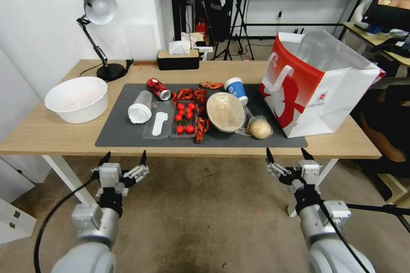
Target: Pick up the trash from the table and place it into the takeout bag.
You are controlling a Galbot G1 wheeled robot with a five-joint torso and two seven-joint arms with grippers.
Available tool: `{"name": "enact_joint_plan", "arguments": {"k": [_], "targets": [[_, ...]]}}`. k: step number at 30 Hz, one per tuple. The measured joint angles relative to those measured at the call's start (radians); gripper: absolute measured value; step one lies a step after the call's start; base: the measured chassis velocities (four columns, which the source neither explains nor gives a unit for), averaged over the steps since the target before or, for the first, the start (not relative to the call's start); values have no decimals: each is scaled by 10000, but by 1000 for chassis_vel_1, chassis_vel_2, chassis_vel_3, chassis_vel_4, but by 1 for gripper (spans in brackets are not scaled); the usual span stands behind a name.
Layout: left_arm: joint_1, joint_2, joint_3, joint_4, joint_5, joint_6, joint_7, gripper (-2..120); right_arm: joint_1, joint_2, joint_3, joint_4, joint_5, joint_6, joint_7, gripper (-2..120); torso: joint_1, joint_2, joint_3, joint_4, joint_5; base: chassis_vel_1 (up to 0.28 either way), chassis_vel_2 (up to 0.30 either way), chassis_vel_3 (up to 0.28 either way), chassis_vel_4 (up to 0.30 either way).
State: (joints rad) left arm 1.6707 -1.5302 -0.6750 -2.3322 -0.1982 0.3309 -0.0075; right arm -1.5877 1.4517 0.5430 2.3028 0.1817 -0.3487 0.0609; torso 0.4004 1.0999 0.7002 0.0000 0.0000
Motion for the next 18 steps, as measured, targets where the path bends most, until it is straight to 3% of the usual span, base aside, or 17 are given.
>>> {"name": "enact_joint_plan", "arguments": {"k": [4,18], "targets": [[-14,2,-45,18,-51,-11,0,100,545,-186,-261,-77,453,-513,274,100,-2,1,-1,5,1,0,0,0,0],[30,36,-19,172,10,-404,53,100,1282,-632,-654,-582,891,-438,1073,100,-5,0,-2,0,0,0,0,0,0]]}}
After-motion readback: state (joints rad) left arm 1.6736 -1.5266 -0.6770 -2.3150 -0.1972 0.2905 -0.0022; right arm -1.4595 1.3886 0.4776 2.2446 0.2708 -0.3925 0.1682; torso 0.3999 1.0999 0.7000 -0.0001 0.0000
